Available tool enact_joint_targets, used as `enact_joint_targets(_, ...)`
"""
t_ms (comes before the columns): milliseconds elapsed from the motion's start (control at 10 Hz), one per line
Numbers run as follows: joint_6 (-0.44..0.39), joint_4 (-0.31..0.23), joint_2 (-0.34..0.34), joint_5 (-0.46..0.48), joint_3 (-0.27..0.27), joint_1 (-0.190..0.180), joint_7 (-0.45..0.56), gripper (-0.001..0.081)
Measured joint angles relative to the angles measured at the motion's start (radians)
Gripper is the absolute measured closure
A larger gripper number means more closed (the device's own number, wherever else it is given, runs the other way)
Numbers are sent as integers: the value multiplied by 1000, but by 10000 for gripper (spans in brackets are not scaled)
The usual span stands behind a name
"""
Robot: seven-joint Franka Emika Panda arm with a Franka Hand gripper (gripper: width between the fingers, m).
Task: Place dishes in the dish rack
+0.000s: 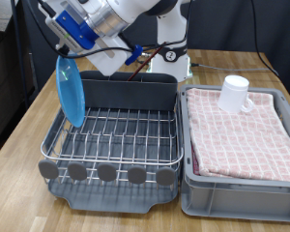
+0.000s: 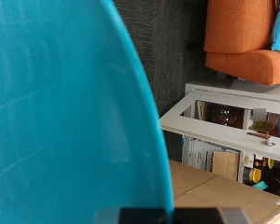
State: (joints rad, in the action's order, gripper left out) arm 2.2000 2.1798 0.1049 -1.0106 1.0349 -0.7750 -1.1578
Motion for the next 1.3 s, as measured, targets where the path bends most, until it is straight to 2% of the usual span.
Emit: enact_joint_targets(1300, 152, 89, 78, -29, 9, 11, -96, 791)
